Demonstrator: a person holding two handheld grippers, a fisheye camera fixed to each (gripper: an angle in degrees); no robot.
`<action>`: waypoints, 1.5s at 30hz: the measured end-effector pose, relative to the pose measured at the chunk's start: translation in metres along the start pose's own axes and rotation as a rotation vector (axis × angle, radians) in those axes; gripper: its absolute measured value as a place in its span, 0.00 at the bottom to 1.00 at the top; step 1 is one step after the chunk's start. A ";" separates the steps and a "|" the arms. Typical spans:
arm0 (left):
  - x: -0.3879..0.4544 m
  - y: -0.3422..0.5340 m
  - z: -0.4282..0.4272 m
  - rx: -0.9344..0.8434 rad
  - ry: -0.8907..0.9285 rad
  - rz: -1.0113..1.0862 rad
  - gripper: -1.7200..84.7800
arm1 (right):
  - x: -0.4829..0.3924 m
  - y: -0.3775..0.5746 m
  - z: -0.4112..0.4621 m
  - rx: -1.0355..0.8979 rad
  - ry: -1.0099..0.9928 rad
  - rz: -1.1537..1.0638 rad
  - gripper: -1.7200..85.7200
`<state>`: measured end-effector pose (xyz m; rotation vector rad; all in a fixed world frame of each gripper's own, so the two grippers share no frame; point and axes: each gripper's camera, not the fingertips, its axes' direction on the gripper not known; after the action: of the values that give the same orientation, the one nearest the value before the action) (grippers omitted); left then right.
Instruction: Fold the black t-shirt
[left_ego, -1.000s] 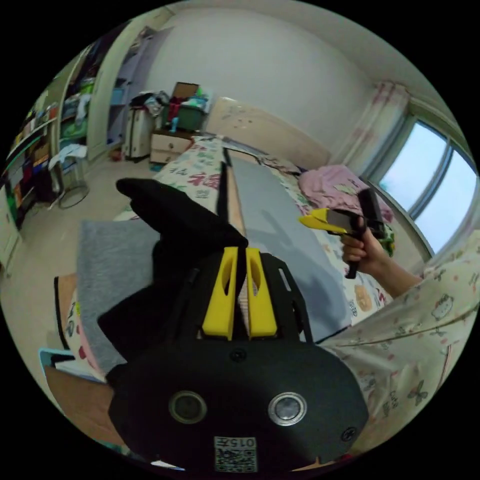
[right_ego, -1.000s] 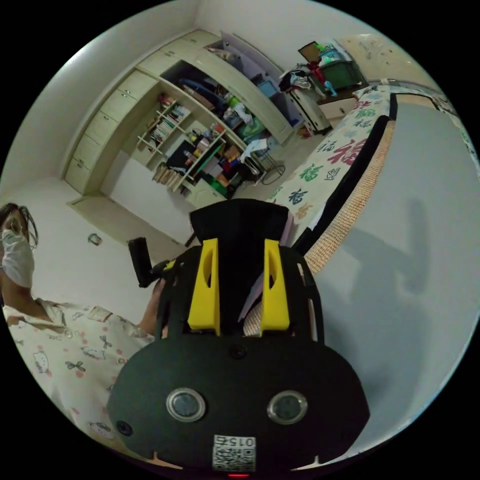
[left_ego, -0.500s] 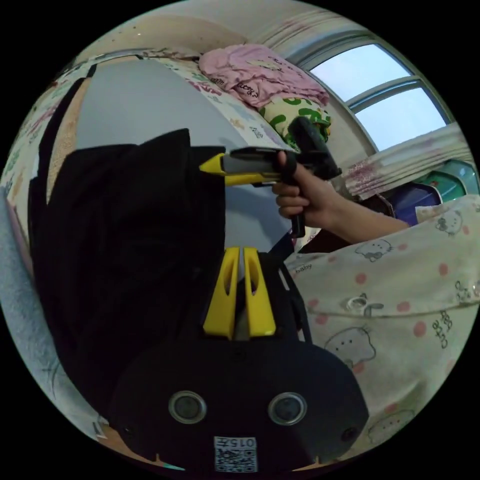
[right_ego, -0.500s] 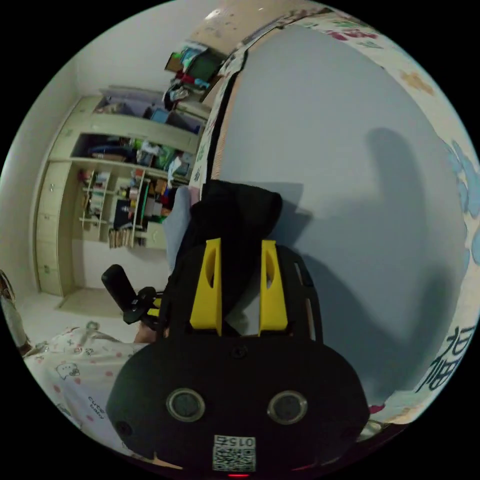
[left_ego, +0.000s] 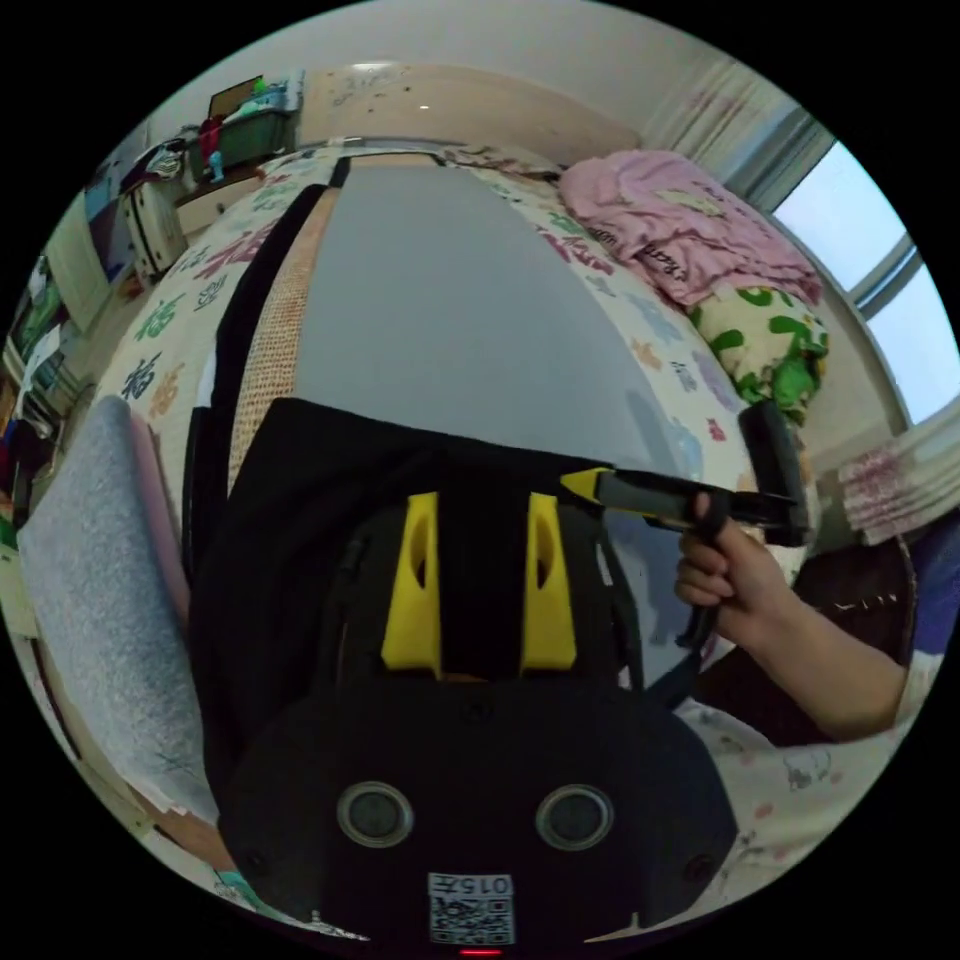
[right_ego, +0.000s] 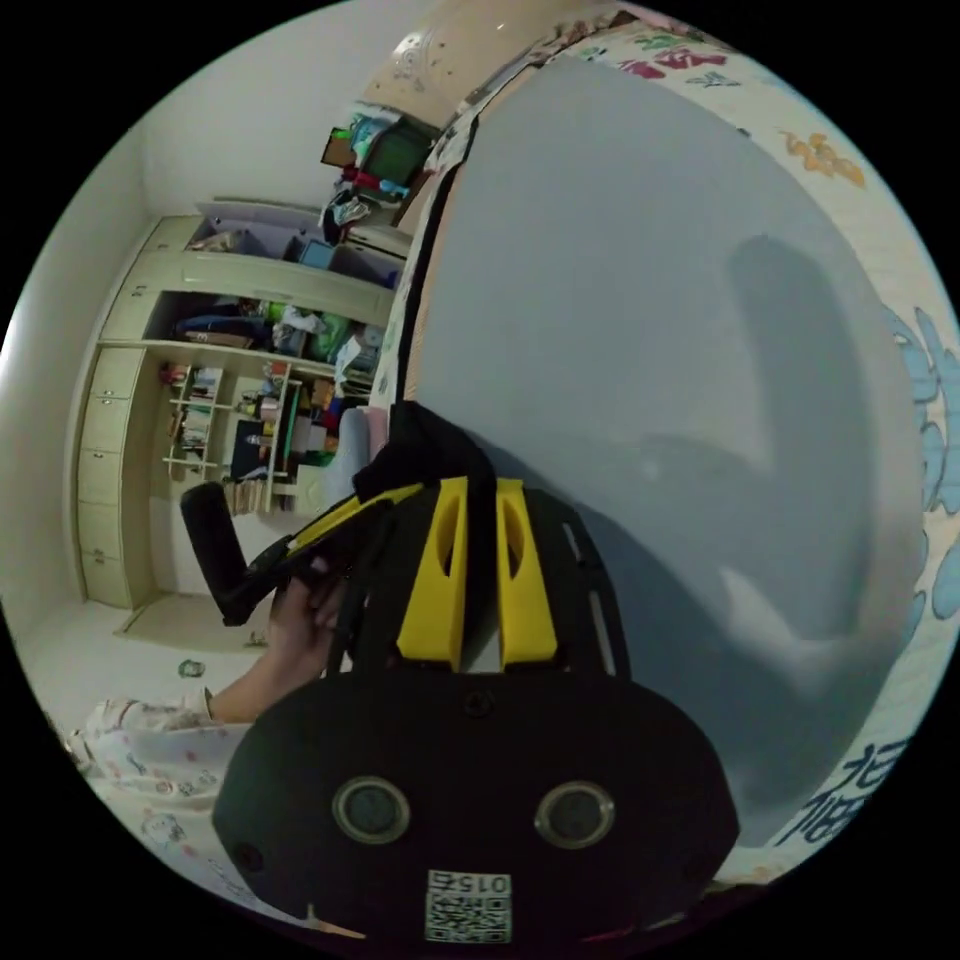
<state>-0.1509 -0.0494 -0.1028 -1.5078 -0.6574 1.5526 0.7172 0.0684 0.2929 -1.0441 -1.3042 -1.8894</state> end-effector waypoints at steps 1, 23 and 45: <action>-0.011 0.004 -0.007 0.012 0.033 -0.018 0.07 | -0.013 -0.013 -0.007 0.009 -0.011 -0.022 0.07; -0.135 0.185 -0.351 0.893 0.303 0.243 0.02 | -0.411 -0.205 -0.487 0.851 0.159 -0.556 0.03; -0.152 0.099 -0.149 0.468 0.145 -0.294 0.12 | -0.258 -0.649 -0.334 0.566 0.301 -0.170 0.12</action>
<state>-0.0406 -0.2553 -0.1260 -1.1025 -0.3758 1.2503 0.2250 -0.0209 -0.2979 -0.3564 -1.6397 -1.5642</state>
